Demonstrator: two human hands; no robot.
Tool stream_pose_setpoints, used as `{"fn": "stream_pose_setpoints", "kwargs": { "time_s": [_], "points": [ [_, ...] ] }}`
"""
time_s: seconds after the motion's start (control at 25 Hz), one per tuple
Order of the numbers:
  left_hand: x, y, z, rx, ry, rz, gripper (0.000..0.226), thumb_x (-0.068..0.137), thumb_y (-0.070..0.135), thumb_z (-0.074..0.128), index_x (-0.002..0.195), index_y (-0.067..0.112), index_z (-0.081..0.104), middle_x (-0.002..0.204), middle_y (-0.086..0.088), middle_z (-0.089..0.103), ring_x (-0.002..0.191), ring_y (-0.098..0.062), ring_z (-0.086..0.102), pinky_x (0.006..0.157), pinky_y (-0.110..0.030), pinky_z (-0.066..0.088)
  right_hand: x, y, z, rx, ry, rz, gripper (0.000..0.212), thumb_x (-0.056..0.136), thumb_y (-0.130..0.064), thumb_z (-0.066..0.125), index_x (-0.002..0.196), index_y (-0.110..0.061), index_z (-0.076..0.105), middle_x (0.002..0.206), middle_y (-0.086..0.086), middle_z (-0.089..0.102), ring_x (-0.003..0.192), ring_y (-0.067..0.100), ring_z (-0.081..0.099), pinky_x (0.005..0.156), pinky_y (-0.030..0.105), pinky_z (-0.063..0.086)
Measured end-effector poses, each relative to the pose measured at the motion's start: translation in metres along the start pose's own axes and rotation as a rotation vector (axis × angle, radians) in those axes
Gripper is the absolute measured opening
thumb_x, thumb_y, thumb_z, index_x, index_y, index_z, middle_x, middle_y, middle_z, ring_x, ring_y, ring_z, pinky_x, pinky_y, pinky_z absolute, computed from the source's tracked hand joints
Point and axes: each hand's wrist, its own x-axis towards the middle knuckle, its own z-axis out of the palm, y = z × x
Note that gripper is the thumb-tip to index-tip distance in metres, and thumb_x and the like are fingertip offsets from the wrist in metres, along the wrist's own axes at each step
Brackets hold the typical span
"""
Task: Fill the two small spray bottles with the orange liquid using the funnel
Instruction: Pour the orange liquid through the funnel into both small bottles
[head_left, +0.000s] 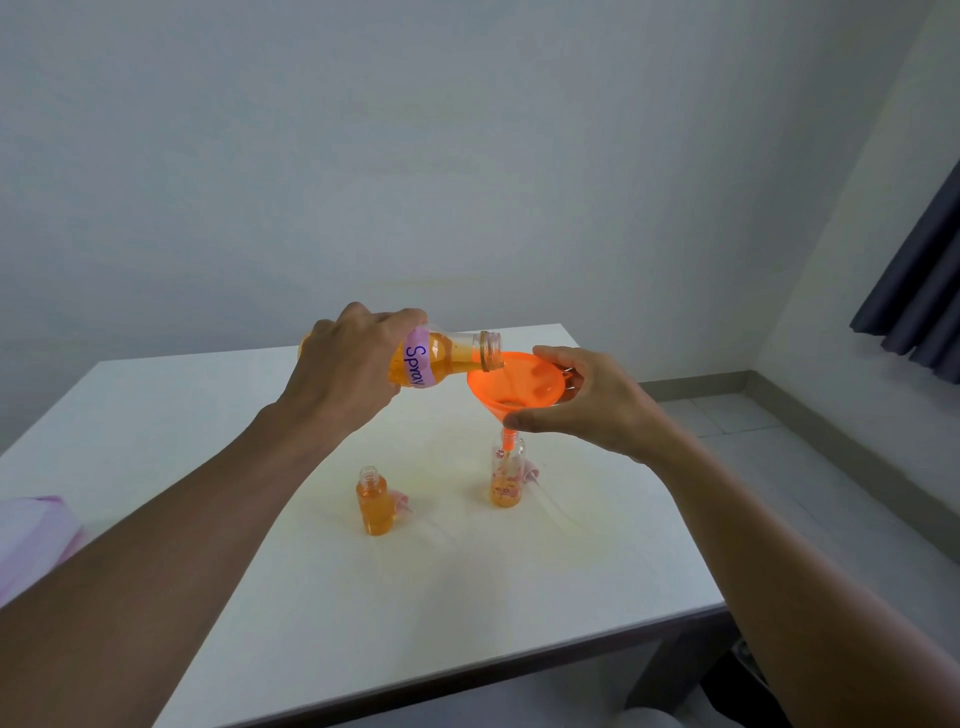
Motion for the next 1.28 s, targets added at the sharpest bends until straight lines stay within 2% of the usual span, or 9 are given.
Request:
{"fn": "stream_pose_setpoints", "kwargs": {
  "time_s": [0.32, 0.48, 1.04, 1.2, 1.28],
  "points": [
    [0.0004, -0.0038, 0.0049, -0.001, 0.031, 0.02, 0.063, 0.072, 0.011, 0.083, 0.128, 0.024, 0.058, 0.099, -0.005, 0.066, 0.092, -0.033, 0.057, 0.073, -0.04, 0.045, -0.0002, -0.0007, -0.001, 0.003, -0.006, -0.002, 0.13, 0.034, -0.077, 0.084, 0.147, -0.025, 0.049, 0.137, -0.006, 0.059, 0.116, 0.015, 0.061, 0.1, 0.041, 0.056],
    [0.0003, -0.0014, 0.0027, 0.009, 0.04, 0.024, 0.064, 0.073, 0.009, 0.083, 0.131, 0.022, 0.058, 0.104, -0.008, 0.067, 0.092, -0.035, 0.058, 0.074, -0.041, 0.046, 0.0002, -0.0002, -0.0006, 0.003, 0.0, -0.004, 0.125, 0.037, -0.073, 0.085, 0.147, -0.024, 0.05, 0.135, -0.006, 0.06, 0.116, 0.015, 0.062, 0.1, 0.042, 0.056],
    [0.0021, -0.0025, 0.0012, 0.011, 0.083, 0.046, 0.062, 0.07, 0.006, 0.083, 0.126, 0.022, 0.061, 0.098, -0.008, 0.067, 0.088, -0.036, 0.057, 0.071, -0.04, 0.045, 0.0005, -0.0004, -0.0004, 0.009, 0.007, -0.006, 0.124, 0.038, -0.071, 0.087, 0.147, -0.024, 0.05, 0.134, -0.008, 0.061, 0.115, 0.011, 0.063, 0.101, 0.039, 0.055],
    [0.0021, -0.0025, -0.0006, 0.014, 0.094, 0.059, 0.061, 0.068, 0.002, 0.082, 0.123, 0.021, 0.062, 0.084, 0.001, 0.053, 0.085, -0.036, 0.057, 0.069, -0.04, 0.045, 0.0009, 0.0005, -0.0004, 0.01, 0.002, 0.003, 0.126, 0.036, -0.073, 0.087, 0.147, -0.025, 0.05, 0.133, -0.008, 0.062, 0.115, 0.012, 0.063, 0.1, 0.04, 0.055],
    [0.0023, -0.0035, 0.0002, 0.013, 0.095, 0.06, 0.061, 0.067, 0.002, 0.082, 0.122, 0.02, 0.062, 0.086, -0.003, 0.059, 0.085, -0.037, 0.057, 0.07, -0.041, 0.046, 0.0009, 0.0001, -0.0008, 0.002, 0.002, 0.003, 0.126, 0.036, -0.073, 0.087, 0.147, -0.025, 0.05, 0.134, -0.008, 0.061, 0.115, 0.013, 0.063, 0.1, 0.04, 0.055]
  ]
}}
